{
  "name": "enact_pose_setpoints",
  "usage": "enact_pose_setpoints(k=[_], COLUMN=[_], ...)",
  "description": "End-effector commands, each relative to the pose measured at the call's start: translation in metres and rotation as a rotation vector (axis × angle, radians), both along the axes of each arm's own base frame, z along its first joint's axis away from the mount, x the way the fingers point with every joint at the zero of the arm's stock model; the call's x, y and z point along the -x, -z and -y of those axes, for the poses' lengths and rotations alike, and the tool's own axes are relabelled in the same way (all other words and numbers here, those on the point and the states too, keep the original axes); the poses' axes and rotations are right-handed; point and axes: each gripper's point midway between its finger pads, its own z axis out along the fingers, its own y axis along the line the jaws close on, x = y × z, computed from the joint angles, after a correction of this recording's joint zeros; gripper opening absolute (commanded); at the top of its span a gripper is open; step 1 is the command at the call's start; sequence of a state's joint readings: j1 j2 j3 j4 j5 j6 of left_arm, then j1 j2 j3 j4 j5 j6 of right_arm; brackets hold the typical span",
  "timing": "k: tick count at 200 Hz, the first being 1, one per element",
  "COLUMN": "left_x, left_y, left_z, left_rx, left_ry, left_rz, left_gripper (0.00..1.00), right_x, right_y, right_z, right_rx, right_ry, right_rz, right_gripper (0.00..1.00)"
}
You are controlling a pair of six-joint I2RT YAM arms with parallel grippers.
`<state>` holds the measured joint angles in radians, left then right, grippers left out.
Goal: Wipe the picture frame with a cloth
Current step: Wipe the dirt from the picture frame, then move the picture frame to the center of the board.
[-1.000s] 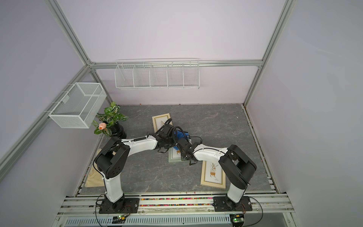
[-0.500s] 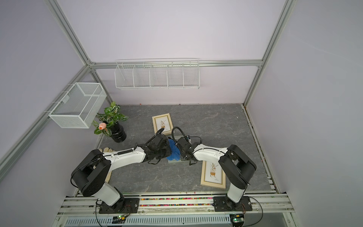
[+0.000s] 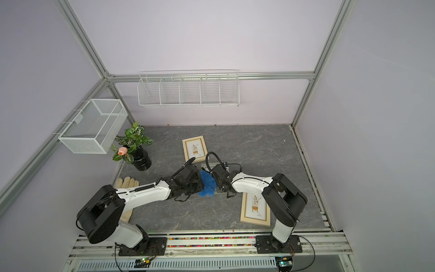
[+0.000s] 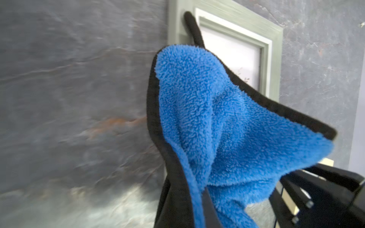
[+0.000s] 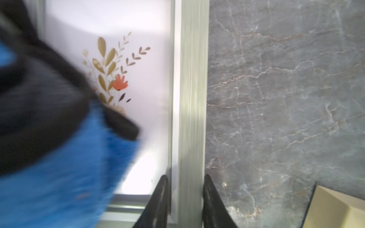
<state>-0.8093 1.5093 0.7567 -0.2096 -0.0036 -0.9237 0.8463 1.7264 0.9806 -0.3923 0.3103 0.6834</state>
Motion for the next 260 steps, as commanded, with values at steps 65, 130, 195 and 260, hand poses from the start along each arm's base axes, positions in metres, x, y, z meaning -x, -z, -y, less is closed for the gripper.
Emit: enact_pose_setpoints(k=[65,130,195,260], left_x=[0.031,0.026,0.007,0.012], left_y=[0.028,0.017,-0.069,-0.1], left_z=[0.0,-0.053,-0.036,-0.04], left_rx=[-0.076,-0.142,0.03,0.141], left_ry=[0.026,-0.04,0.04,0.058], left_rz=[-0.085,-0.027,0.252,0.406], left_gripper=[0.0,0.0,0.0,0.0], right_x=[0.009,-0.001,-0.04,-0.121], right_y=[0.015,0.017,0.015,0.014], right_z=[0.034,0.052,0.083,0.084], right_rx=[0.155,0.176,0.143,0.101], right_ry=[0.023,0.058,0.123,0.164], right_rz=[-0.049,-0.055,-0.048,-0.04], right_gripper=[0.18,0.18,0.18,0.23])
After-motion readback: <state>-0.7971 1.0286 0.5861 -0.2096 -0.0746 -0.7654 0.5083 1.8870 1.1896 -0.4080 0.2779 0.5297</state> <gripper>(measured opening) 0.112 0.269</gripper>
